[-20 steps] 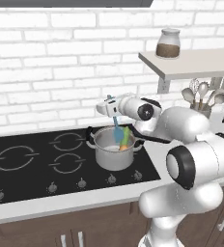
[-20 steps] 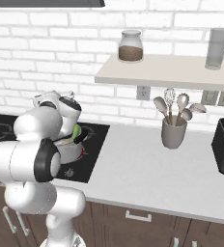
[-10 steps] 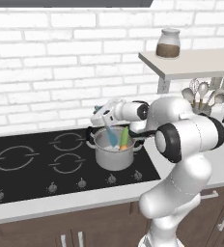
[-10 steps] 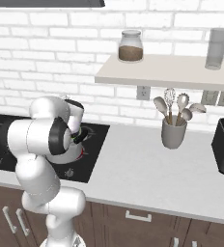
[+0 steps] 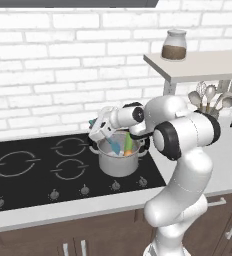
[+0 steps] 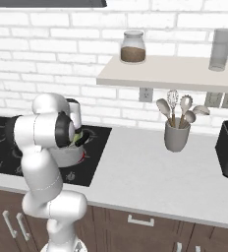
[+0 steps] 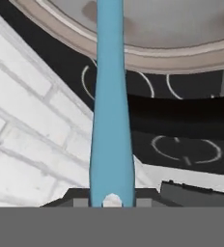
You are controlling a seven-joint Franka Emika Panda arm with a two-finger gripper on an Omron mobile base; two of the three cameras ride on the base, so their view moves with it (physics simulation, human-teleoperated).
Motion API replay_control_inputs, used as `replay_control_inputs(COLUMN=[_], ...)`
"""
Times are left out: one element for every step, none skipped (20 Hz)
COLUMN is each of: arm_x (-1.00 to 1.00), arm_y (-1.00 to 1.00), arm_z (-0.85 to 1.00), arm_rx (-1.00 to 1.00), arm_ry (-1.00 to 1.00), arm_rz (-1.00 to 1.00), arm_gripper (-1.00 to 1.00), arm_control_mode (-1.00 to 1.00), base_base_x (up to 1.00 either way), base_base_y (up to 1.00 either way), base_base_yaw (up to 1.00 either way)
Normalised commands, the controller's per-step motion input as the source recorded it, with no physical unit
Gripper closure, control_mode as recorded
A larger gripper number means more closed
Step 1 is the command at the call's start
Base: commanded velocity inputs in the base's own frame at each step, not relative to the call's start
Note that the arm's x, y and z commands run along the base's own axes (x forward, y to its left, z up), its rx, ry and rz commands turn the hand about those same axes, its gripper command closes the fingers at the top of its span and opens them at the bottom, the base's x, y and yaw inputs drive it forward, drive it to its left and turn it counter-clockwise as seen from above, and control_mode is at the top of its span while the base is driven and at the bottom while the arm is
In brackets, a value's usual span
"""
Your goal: Put the corn and squash in the pot. Retrieve the spatula and lightly stir the vegetables in the pot.
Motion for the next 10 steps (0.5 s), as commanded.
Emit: replay_control_inputs(arm_x=[0.0,0.01,0.0,0.0,0.0,0.0,0.0,0.0,0.0,0.0], arm_y=[0.0,0.0,0.0,0.0,0.0,0.0,0.0,0.0,0.0,0.0], arm_z=[-0.41,-0.5,-0.38,-0.49,-0.48,-0.54,-0.54,-0.61,-0.53,-0.54], arm_rx=[-0.15,-0.15,-0.11,-0.09,-0.07,-0.03,0.0,0.0,0.0,0.0], arm_ry=[0.0,0.0,0.0,0.0,0.0,0.0,0.0,0.0,0.0,0.0], arm_rz=[0.27,0.26,0.24,0.23,0.22,0.21,0.2,0.18,0.15,0.13], arm_gripper=[1.0,1.0,1.0,1.0,1.0,1.0,1.0,1.0,1.0,1.0], arm_control_mode=[-1.0,-1.0,-1.0,-1.0,-1.0,-1.0,-1.0,-1.0,-1.0,-1.0], base_base_x=[0.0,0.0,0.0,0.0,0.0,0.0,0.0,0.0,0.0,0.0], base_base_y=[0.0,0.0,0.0,0.0,0.0,0.0,0.0,0.0,0.0,0.0], base_base_yaw=[0.0,0.0,0.0,0.0,0.0,0.0,0.0,0.0,0.0,0.0])
